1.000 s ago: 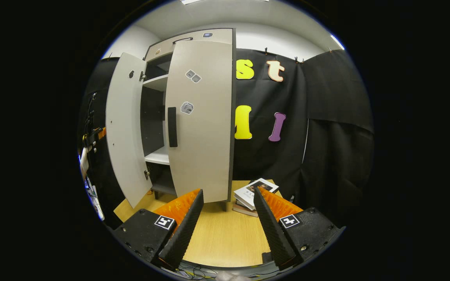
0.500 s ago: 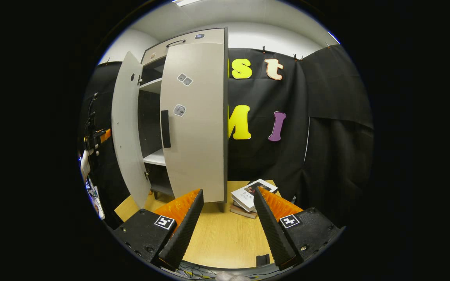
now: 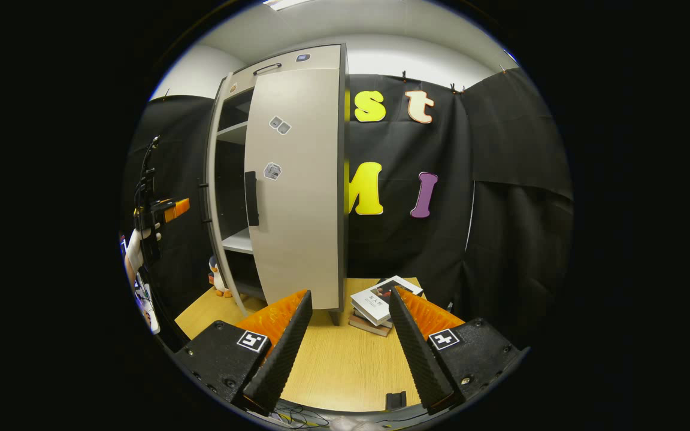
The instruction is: Grasp the bottle in the cabinet with the left hand and place it on the coaster, then close the right door with the right hand and the left door with the left hand.
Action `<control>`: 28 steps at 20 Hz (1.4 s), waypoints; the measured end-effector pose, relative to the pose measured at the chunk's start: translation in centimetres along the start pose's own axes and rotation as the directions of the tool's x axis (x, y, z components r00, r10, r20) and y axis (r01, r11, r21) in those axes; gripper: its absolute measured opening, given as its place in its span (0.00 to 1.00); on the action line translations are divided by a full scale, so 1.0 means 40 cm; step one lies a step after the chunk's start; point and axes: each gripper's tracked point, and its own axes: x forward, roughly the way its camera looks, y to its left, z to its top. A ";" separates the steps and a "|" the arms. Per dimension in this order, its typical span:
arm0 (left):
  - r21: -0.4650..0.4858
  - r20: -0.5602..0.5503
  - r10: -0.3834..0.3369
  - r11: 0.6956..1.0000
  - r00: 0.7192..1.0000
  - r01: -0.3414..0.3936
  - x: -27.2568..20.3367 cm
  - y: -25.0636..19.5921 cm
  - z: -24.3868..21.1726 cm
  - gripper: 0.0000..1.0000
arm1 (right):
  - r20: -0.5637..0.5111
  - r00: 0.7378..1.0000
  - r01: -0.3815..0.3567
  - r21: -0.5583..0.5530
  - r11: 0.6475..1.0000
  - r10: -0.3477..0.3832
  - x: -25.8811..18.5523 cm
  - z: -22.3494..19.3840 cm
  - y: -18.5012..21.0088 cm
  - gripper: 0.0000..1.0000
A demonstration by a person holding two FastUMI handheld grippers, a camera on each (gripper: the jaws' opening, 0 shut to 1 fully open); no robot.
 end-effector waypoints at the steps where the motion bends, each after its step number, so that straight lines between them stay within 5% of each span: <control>1: 0.001 -0.001 0.001 1.000 1.000 -0.001 -0.007 0.004 -0.003 0.95 | 0.004 1.000 -0.002 0.001 1.000 0.002 -0.002 0.004 0.002 0.80; 15: -0.071 0.029 -0.057 0.996 0.998 0.059 -0.150 -0.025 0.023 0.95 | 0.062 0.998 -0.026 -0.003 1.000 0.026 -0.010 0.051 0.121 0.80; 28: -0.079 -0.089 0.007 0.997 0.996 -0.015 -0.378 -0.043 -0.144 0.96 | 0.067 0.998 -0.011 0.022 1.000 0.010 0.011 0.020 0.205 0.80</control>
